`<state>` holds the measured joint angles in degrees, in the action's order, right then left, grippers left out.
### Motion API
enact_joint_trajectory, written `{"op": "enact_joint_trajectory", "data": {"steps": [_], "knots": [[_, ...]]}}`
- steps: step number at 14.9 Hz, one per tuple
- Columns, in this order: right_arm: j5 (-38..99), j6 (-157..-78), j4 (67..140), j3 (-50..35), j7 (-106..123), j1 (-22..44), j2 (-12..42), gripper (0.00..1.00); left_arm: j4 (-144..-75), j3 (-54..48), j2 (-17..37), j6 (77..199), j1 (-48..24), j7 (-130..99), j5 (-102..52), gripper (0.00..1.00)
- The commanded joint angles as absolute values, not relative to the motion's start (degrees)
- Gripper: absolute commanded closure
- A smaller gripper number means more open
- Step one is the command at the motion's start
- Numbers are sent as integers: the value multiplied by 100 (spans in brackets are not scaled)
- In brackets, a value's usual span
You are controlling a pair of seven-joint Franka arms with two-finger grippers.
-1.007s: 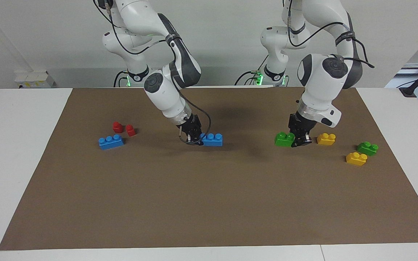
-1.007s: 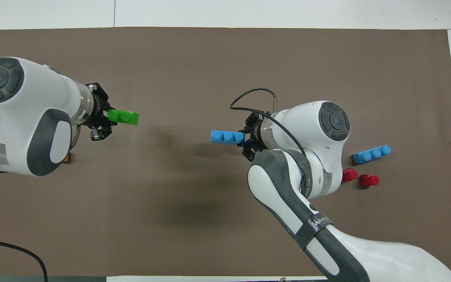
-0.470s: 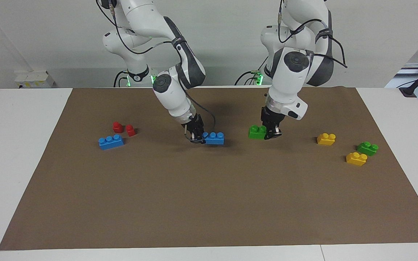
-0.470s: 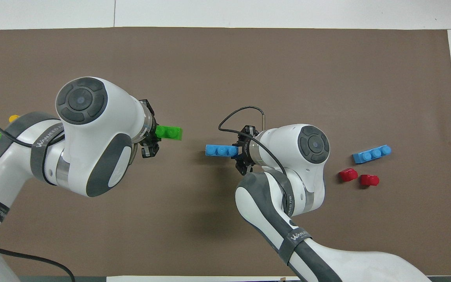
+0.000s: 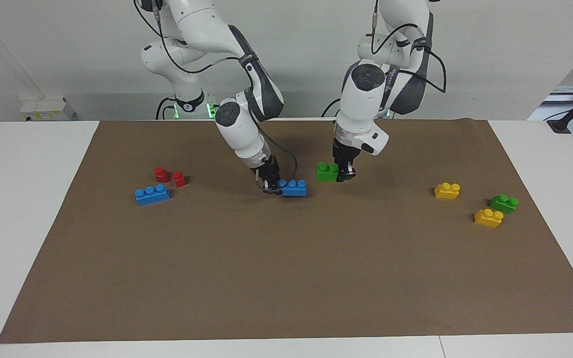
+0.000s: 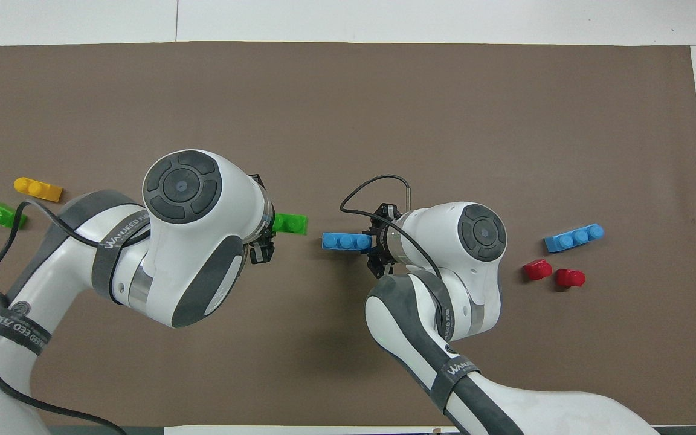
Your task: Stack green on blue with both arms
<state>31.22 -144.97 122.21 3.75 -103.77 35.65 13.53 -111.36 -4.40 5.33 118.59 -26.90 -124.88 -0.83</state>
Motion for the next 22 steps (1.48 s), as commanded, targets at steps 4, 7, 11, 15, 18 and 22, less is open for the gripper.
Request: {"op": "enact_joint_trajectory", "data": {"steps": [4, 7, 11, 15, 18, 22], "knots": [[3164, -14765, 12524, 378, -10310, 3604, 1160, 89, -11408, -360, 659, 12374, -3138, -13025, 26, 100], [3164, -14932, 12568, 378, -10310, 3604, 1186, 89, -11399, -360, 773, 12524, -3295, -13148, 26, 100], [3173, -15011, 12595, 378, -10327, 3700, 1283, 89, -11382, -360, 1028, 12682, -3497, -13157, 26, 100], [3182, -15267, 12691, 378, -10345, 3753, 1292, 89, -11347, -352, 1204, 12735, -3560, -13184, 35, 100], [3182, -15267, 12691, 378, -10336, 3753, 1301, 89, -11355, -352, 1213, 12753, -3560, -13184, 35, 100], [3190, -15284, 12700, 378, -10336, 3762, 1318, 89, -11347, -352, 1301, 12902, -3603, -13192, 35, 100]]}}
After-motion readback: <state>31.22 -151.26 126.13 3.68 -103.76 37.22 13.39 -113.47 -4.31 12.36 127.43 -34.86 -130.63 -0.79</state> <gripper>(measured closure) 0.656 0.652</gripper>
